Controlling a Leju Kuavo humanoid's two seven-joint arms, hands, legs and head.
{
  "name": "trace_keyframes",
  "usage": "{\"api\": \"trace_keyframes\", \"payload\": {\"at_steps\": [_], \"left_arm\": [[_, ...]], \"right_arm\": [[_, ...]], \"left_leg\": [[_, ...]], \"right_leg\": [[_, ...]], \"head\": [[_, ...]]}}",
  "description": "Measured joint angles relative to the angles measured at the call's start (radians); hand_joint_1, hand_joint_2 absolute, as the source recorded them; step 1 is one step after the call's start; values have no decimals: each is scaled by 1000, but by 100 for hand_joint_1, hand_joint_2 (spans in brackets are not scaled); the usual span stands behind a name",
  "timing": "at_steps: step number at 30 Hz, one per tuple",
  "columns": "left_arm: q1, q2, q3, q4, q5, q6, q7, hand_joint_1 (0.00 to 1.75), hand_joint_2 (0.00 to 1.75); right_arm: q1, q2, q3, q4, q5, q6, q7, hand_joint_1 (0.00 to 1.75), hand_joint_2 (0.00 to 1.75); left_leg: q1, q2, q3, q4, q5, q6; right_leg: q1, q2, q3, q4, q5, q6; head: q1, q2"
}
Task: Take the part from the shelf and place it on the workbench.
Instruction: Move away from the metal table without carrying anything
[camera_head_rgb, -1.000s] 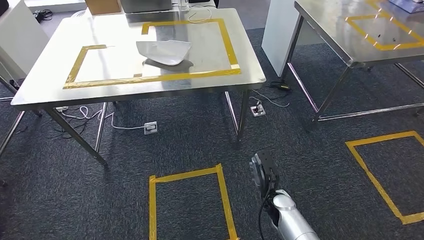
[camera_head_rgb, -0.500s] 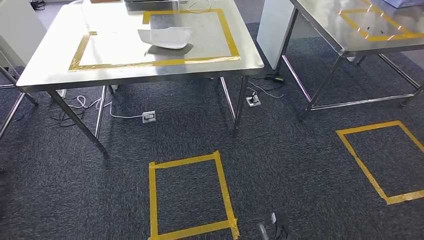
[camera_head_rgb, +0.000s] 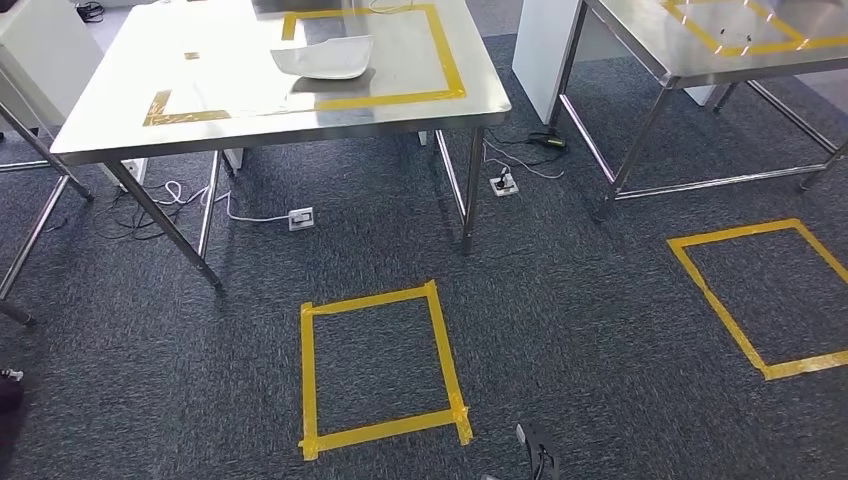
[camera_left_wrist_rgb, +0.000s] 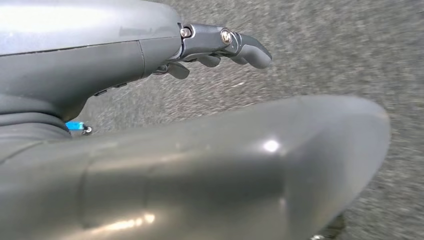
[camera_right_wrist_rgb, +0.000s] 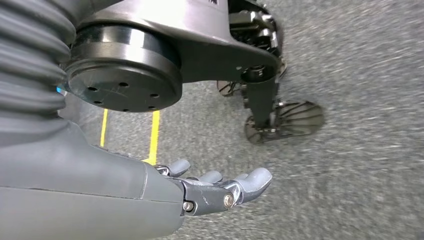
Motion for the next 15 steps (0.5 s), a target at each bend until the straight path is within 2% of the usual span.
{"api": "trace_keyframes", "payload": {"at_steps": [1, 2, 3, 5, 6, 7, 8, 10, 11, 12, 13, 14, 15], "left_arm": [[1, -2, 0, 0, 3, 6, -2, 0, 0], [2, -5, 0, 0, 6, 10, -5, 0, 0], [4, -8, 0, 0, 7, 15, -8, 0, 0], [12, -11, 0, 0, 7, 24, -6, 0, 0], [16, -12, 0, 1, 5, 29, -1, 0, 0], [19, -12, 0, 1, 4, 34, 4, 0, 0], [21, -13, 0, 2, 2, 37, 8, 0, 0], [24, -13, 0, 2, -1, 40, 11, 0, 0], [25, -13, 0, 2, -3, 39, 11, 0, 0], [27, -13, 0, 2, -5, 39, 10, 0, 0], [28, -13, 0, 3, -6, 38, 10, 0, 0], [28, -13, 0, 3, -6, 37, 9, 0, 0], [28, -15, 0, 3, -5, 37, 7, 0, 0]], "right_arm": [[-2, -1, 2, 0, 0, -2, 6, 0, 175], [-3, -2, 4, 1, 0, -4, 11, 0, 175], [-4, -2, 6, 2, -1, -6, 14, 0, 175], [-3, -3, 9, 4, -4, -2, 10, 0, 175], [-2, -3, 9, 6, -5, 2, 9, 0, 175], [0, -3, 10, 8, -6, 4, 9, 0, 175], [2, -3, 10, 10, -6, 4, 10, 0, 175], [5, -3, 13, 12, -8, 4, 12, 0, 175], [6, -2, 14, 13, -10, 5, 11, 0, 175], [7, -2, 15, 13, -12, 7, 10, 0, 175], [9, -2, 15, 14, -13, 8, 10, 0, 175], [11, -2, 16, 14, -13, 9, 12, 0, 175], [11, -2, 16, 14, -10, 8, 19, 0, 175]], "left_leg": [[-1, -2, 52, -72, -5, 1], [-3, -4, 86, -127, -18, 6], [-6, -6, 102, -161, -33, 13], [-9, -5, 95, -172, -27, 35], [-8, -2, 89, -173, -18, 45], [-7, 1, 81, -175, -8, 55], [-6, 3, 73, -177, 3, 63], [-9, 4, 48, -175, 26, 70], [-11, 5, 33, -173, 37, 71], [-14, 5, 17, -171, 48, 71], [-16, 6, 2, -168, 57, 71], [-19, 6, -11, -165, 66, 71], [-20, 6, -21, -163, 73, 71]], "right_leg": [[-1, 0, -15, 7, 9, 7], [-1, -1, -23, 10, 18, 13], [-1, -1, -27, 11, 27, 19], [-2, 1, -30, 6, 45, 30], [-3, 3, -34, 10, 39, 35], [-4, 5, -42, 29, 15, 41], [-5, 6, -54, 66, -28, 45], [-5, 7, -84, 191, -131, 50], [-4, 7, -93, 250, -160, 50], [-3, 7, -88, 285, -167, 48], [-2, 7, -66, 284, -153, 44], [1, 7, -26, 247, -129, 36], [6, 8, 29, 180, -112, 25]], "head": [[1, 0], [3, 0], [6, 0], [13, 0], [15, 0], [18, 0], [20, 0], [28, 0], [31, 0], [34, 0], [35, 0], [35, 0], [35, 0]]}}
